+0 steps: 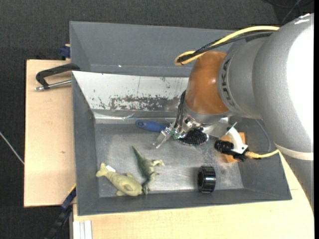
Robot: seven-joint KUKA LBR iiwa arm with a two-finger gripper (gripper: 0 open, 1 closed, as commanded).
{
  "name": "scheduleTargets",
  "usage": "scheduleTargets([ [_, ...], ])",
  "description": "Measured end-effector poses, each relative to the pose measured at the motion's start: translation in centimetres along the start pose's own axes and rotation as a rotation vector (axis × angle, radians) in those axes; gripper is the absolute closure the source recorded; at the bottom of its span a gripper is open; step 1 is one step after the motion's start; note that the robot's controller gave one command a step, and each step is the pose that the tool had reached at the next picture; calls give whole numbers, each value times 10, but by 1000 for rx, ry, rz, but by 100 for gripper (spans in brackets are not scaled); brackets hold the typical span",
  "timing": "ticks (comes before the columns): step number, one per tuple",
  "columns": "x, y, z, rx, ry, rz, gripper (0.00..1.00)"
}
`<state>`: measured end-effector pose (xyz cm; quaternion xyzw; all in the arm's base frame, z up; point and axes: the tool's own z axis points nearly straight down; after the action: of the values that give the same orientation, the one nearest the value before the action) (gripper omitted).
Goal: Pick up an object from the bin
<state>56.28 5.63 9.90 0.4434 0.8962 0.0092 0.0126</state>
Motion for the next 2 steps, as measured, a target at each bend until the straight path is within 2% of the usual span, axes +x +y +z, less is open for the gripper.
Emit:
scheduleTargets([
  [1,-1,-1,2,3,0,3,100],
  [2,5,0,2,16,10,27,100],
])
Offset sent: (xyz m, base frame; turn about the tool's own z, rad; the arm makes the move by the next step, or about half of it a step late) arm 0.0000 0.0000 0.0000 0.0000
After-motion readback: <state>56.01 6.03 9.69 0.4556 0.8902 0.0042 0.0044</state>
